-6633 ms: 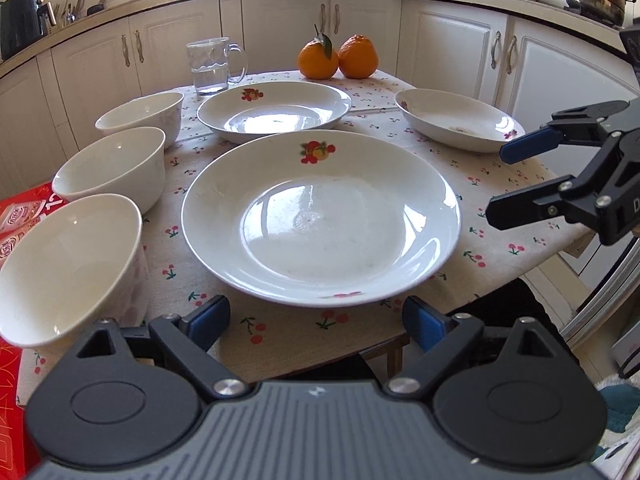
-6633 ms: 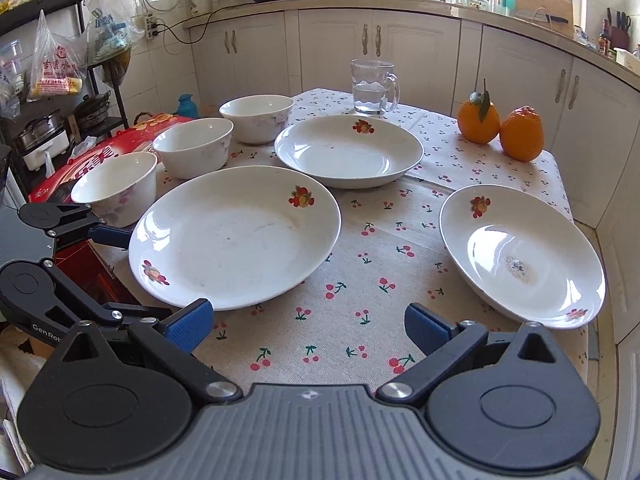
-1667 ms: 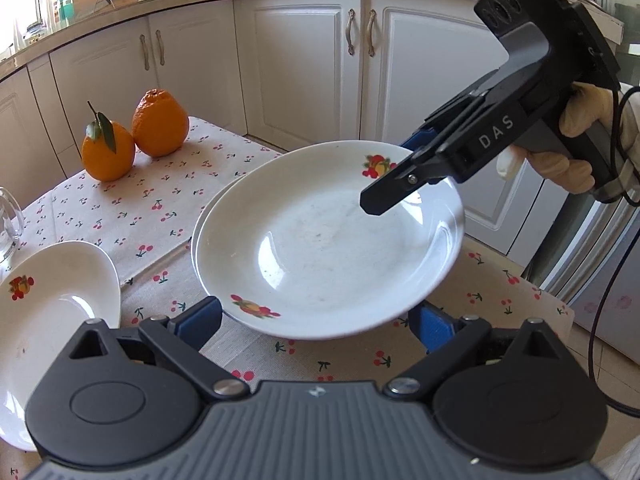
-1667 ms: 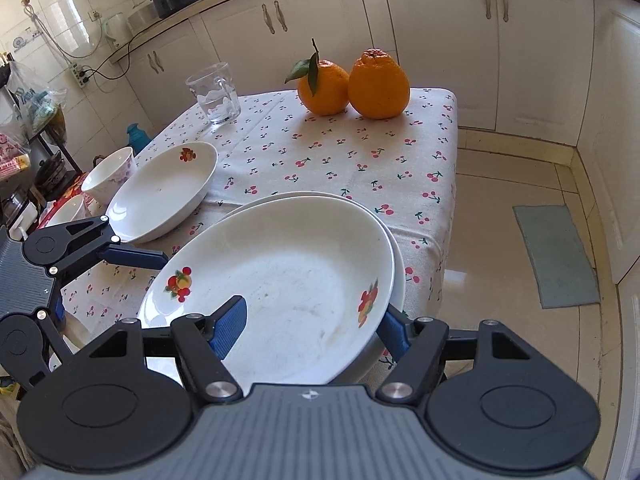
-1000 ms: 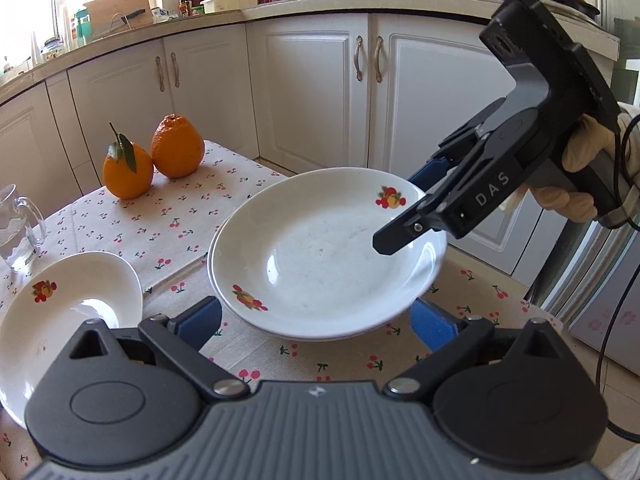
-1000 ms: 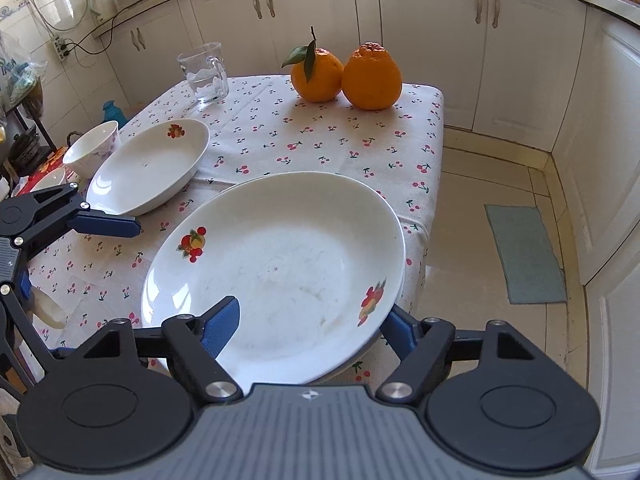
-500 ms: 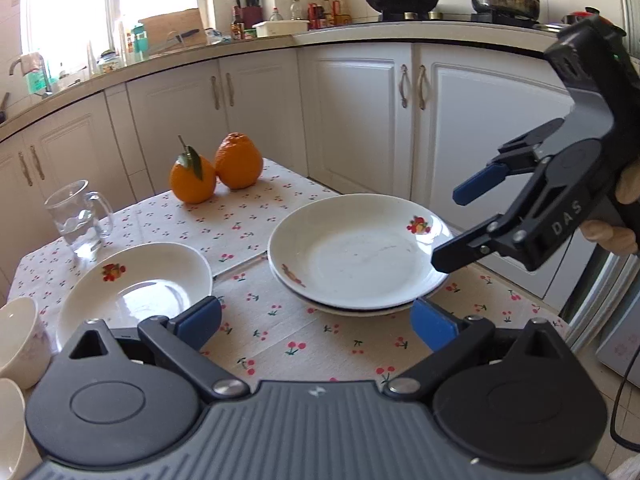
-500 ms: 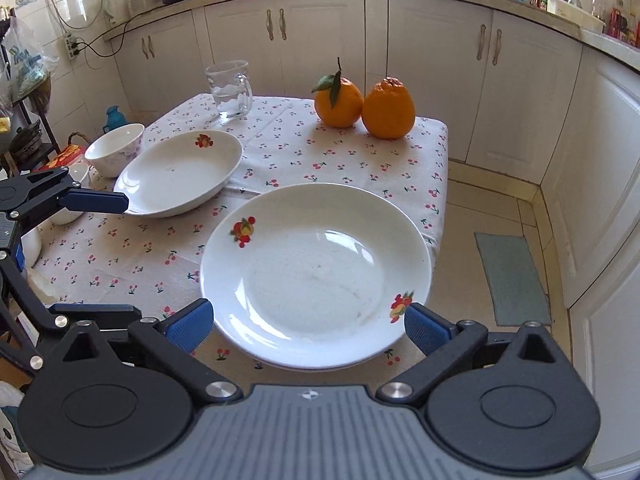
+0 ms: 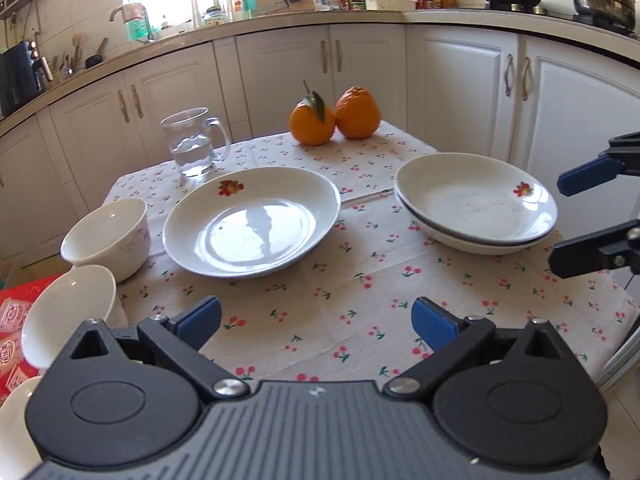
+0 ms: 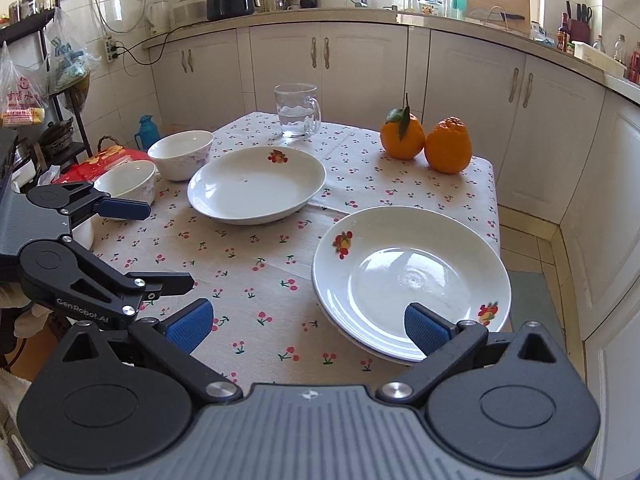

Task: Organize plates and bowls
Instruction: 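Withdraw the right tool from the stacked plates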

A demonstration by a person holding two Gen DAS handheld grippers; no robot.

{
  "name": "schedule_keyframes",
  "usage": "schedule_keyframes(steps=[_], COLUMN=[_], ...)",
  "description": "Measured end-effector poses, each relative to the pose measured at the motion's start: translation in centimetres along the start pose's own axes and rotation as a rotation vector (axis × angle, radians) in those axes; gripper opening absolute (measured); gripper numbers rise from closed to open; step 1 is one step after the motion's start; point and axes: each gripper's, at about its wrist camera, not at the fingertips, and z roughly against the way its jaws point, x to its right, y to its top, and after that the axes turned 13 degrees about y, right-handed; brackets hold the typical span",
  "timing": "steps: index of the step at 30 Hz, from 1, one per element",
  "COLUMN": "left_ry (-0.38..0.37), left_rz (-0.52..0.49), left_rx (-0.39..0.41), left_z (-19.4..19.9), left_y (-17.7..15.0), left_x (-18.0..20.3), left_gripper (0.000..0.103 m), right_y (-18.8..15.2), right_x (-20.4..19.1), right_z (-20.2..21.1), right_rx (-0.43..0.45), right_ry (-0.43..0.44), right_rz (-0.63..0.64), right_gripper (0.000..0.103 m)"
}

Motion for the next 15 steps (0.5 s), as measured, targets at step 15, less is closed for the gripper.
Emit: schedule_keyframes(steps=[15], left_ry=[0.032], left_rz=[0.139], left_rx=[-0.143], left_z=[-6.8], left_y=[-0.8], left_x=[-1.4], left_gripper=[0.102], right_y=[1.8], right_x=[-0.2], right_z=[-2.5], right_rx=[-0.042], right_ry=[0.022], right_rz=[0.035], right_gripper=[0.103])
